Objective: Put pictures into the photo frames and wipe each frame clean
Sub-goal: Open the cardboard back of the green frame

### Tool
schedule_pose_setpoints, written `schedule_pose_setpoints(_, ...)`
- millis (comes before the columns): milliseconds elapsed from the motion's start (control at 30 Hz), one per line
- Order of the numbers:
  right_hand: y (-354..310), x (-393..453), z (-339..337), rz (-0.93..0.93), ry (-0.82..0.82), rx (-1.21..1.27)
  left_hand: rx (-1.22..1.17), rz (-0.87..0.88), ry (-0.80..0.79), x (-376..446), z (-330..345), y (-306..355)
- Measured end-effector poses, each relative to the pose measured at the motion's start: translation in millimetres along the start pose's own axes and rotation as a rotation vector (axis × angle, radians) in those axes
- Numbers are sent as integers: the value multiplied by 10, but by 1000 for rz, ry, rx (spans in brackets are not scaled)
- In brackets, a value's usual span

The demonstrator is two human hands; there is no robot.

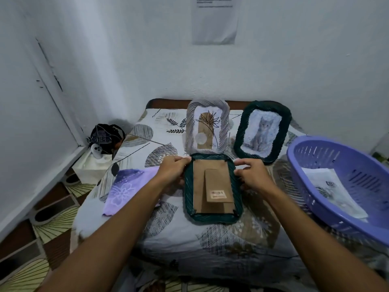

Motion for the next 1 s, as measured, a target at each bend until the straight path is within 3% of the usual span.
schedule_pose_setpoints(167,42,112,72,13,7,-137,397,94,112,138,-13,35)
schedule_pose_setpoints(367,41,101,99,42,-47,-307,501,30,32,202,4,11)
schedule_pose_setpoints(500,10,94,188,13,25,-518,654,98,35,148,40,7)
schedule_pose_setpoints(600,4,123,276,25,63,-533,804,150,44,112,89,-48)
schedule_pose_setpoints(1000,46,327,327,43,187,-462,762,175,262,266,76,-112)
Point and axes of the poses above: each hand's wrist, its own x-axis towards the middle knuckle, its own z-axis out of the palm, y = z × x, the point moved 2 cm from there along x, towards the middle knuckle, and after that the axes turned 4 degrees about -y, right-handed, at the moved point
